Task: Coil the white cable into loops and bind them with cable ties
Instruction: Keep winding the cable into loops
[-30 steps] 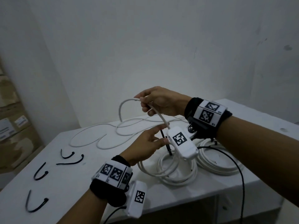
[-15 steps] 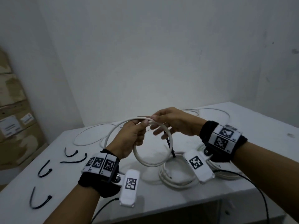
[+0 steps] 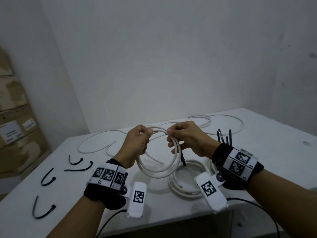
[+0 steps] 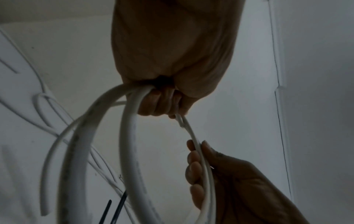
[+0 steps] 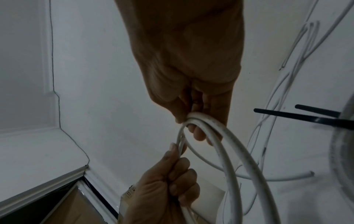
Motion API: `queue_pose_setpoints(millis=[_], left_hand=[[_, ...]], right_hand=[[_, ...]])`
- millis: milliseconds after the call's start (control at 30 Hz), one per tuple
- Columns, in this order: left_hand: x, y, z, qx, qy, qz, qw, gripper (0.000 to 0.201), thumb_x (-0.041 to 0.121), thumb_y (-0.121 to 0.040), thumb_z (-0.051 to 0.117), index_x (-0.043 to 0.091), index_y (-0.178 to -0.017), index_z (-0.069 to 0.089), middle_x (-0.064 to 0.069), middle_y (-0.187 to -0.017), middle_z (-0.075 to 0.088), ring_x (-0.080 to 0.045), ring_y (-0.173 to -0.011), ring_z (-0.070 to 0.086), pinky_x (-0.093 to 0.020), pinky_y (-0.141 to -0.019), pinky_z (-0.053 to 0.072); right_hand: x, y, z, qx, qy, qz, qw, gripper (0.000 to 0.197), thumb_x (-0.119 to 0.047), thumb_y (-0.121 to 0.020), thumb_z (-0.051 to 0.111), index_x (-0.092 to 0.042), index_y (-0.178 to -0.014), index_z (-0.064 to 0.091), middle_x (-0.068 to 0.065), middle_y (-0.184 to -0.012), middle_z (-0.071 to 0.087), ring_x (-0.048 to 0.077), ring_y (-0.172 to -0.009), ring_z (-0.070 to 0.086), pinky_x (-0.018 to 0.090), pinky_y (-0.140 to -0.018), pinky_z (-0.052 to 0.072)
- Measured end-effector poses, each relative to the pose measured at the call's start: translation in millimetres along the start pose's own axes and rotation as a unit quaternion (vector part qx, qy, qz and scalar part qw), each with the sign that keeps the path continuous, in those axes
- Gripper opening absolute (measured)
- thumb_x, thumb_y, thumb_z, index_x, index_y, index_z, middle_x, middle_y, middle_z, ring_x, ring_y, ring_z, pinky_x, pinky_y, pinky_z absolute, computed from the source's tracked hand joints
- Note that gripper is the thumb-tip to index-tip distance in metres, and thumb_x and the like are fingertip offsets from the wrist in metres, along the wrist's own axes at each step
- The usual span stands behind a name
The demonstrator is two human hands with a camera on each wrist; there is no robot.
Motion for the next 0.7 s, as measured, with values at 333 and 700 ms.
queue_pose_setpoints(millis=[333, 700], left_hand=[[10, 5, 13, 0.004, -0.094, 0.061, 0.994, 0.018, 0.022, -0.097, 0.055, 0.005, -0.091, 0.055, 0.008, -0.055, 0.049, -0.008, -0.048, 0.036, -0.017, -0.046, 0.031], [26, 11, 19, 0.033, -0.261, 0.15, 0.953, 0.017, 0.028, -0.1, 0.046, 0.017, -0.111, 0.039, 0.005, -0.063, 0.052, -0.001, -0.04, 0.041, -0.014, -0.044, 0.033]], right_hand=[[-15, 1, 2, 0.044, 0.226, -0.097, 0.968, 0.016, -0.014, -0.097, 0.048, -0.008, -0.091, 0.061, 0.009, -0.071, 0.065, 0.026, -0.048, 0.066, 0.028, -0.043, 0.049], [-14, -5, 4, 0.026, 0.234, -0.119, 0.964, 0.021, -0.015, -0.098, 0.048, -0.013, -0.094, 0.068, 0.005, -0.065, 0.057, 0.018, -0.04, 0.06, 0.019, -0.04, 0.043]])
Point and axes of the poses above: each hand's wrist, its own y-axis away from the middle knuckle, its own z-axis out of the palm, x = y × z, the point moved 9 cm from there along -y, towards the middle knuckle
